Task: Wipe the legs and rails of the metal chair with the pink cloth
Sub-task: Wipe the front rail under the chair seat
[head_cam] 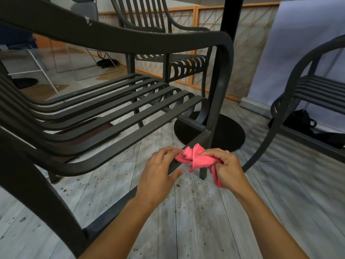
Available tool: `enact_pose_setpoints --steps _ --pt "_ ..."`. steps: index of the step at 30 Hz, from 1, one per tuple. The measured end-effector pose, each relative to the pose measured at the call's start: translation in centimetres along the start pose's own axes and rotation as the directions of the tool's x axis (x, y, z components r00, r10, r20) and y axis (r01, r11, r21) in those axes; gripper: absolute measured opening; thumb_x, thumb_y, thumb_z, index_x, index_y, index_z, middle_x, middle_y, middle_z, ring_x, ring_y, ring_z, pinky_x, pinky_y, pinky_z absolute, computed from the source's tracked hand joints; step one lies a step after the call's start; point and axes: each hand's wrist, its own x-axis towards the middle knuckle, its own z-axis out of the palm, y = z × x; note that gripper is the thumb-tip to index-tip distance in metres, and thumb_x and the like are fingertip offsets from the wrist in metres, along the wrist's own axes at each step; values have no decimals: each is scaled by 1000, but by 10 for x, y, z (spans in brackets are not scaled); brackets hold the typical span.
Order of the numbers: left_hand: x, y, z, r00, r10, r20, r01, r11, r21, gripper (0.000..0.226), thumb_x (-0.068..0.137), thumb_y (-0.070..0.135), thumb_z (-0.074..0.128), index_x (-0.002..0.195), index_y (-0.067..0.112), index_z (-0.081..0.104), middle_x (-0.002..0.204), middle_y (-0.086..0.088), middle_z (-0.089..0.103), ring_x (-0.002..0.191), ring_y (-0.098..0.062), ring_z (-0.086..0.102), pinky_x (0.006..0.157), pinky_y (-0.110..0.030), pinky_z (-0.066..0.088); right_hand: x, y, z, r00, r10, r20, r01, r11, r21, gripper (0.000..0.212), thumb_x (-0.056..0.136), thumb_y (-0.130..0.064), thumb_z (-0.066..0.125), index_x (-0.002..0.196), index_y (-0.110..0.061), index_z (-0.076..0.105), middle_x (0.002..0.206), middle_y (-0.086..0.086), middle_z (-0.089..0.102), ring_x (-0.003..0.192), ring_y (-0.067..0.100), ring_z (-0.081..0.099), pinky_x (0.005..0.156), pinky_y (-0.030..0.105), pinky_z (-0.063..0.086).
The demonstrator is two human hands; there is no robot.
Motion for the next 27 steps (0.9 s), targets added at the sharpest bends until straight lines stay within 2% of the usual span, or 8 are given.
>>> enact_pose_setpoints --steps 4,9,11,14,17,21,24,27 --pt "1 24 4 993 109 54 -102 986 -134 57 84 35 64 136 38 41 140 14 39 126 -4 39 107 -31 39 -12 -13 -2 999 -39 2 38 994 105 52 80 15 48 87 -34 64 99 -19 56 100 4 48 80 18 42" --pt "4 37 13 997 -21 -76 -1 961 -278 27 85 26 66 112 31 64 101 14 65 86 1 59 80 -19 50 -28 -19 -3 999 -34 -2 34 957 289 52 79 18 46 95 -27 64 107 -9 56 90 5 59 69 18 53" --pt "4 41 14 992 -88 -93 51 939 -339 15 85 23 66 99 28 68 82 15 65 73 0 60 66 -15 49 -36 -17 -3 999 -49 0 46 941 334 43 83 11 51 101 -27 64 110 -6 58 93 4 60 73 18 53" --pt "3 46 15 983 -159 -94 108 908 -404 12 86 20 64 93 29 69 71 15 62 65 1 58 58 -13 46 -43 -15 0 999 -26 -41 39 938 343 28 89 -13 55 106 -34 61 109 -12 61 97 -6 57 74 7 46" --pt "1 52 18 966 -242 -96 174 873 -455 10 88 18 62 90 26 68 72 12 64 65 0 61 58 -13 49 -45 -9 6 1000 3 -22 4 949 317 39 87 -26 58 121 -43 51 120 -23 53 104 -16 50 76 1 42" --pt "4 62 21 914 -407 13 307 670 -676 7 88 13 61 86 19 65 76 4 67 66 -9 65 54 -17 50 -48 -5 21 1000 -4 16 0 972 234 43 85 -37 54 124 -51 42 140 -21 37 118 -19 35 86 2 37" --pt "5 61 23 879 -459 131 388 527 -756 5 89 12 57 86 16 60 89 -3 67 80 -17 67 64 -27 56 -48 -8 24 999 20 -37 -8 955 297 40 89 -26 53 123 -43 42 139 -19 35 104 -31 35 72 -6 36" --pt "3 61 24 860 -421 288 444 342 -828 11 91 12 48 89 8 57 95 -17 66 72 -21 65 57 -28 51 -47 -2 31 992 30 -119 5 958 287 53 83 -13 64 122 -44 44 134 -17 40 105 -11 50 70 6 48"
